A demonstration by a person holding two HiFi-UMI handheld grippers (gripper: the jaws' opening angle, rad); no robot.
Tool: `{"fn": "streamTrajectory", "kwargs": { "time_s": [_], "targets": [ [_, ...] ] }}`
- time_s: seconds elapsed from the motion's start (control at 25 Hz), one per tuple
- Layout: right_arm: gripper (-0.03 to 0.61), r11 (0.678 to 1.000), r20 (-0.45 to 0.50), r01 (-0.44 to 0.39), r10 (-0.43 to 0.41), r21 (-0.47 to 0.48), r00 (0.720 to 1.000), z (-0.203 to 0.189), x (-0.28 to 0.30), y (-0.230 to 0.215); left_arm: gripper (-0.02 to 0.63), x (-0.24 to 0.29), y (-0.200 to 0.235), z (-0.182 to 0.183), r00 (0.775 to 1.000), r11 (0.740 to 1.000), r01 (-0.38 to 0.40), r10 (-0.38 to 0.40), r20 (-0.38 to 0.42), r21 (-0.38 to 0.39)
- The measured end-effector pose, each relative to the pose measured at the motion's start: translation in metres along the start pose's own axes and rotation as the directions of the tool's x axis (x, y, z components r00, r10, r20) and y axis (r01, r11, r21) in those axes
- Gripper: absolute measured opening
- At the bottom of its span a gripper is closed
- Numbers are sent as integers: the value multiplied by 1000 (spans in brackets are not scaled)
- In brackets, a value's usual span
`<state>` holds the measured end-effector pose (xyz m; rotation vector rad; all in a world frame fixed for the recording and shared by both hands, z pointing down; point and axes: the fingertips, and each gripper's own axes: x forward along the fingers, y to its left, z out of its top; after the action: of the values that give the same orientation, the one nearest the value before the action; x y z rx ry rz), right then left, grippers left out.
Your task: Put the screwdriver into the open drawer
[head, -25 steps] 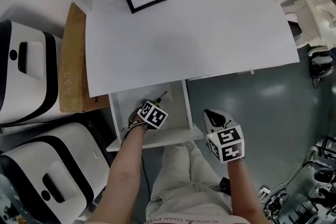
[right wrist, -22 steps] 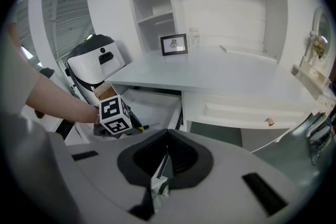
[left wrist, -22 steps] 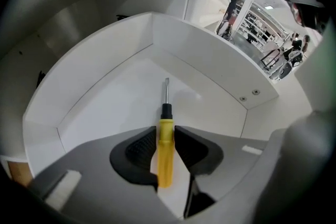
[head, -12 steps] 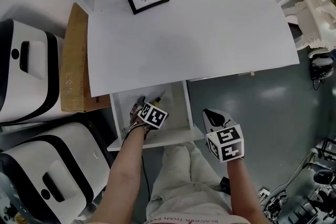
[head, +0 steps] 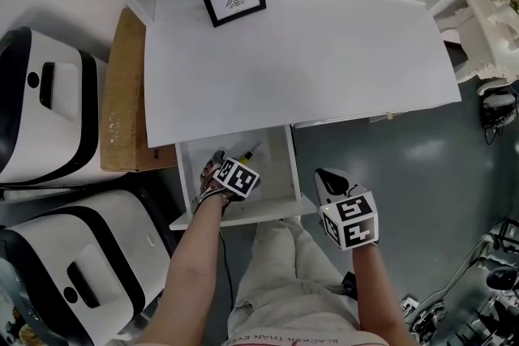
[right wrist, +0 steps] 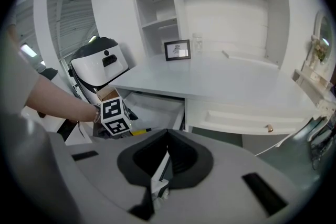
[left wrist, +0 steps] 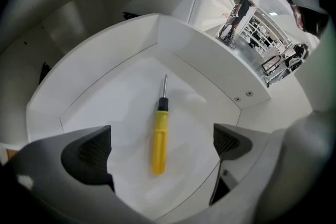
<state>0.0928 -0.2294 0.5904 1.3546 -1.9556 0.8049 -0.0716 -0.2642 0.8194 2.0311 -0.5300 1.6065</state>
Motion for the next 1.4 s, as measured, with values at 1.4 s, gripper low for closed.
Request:
{"fn": "streamTrajectory", "kwargs": {
  "time_s": [1.4],
  "targets": [
    [5,992,219,-12,40,-128,975,97,-57,20,584,-143,-1,32,970,991,-110,123,211,-73]
  ]
}}
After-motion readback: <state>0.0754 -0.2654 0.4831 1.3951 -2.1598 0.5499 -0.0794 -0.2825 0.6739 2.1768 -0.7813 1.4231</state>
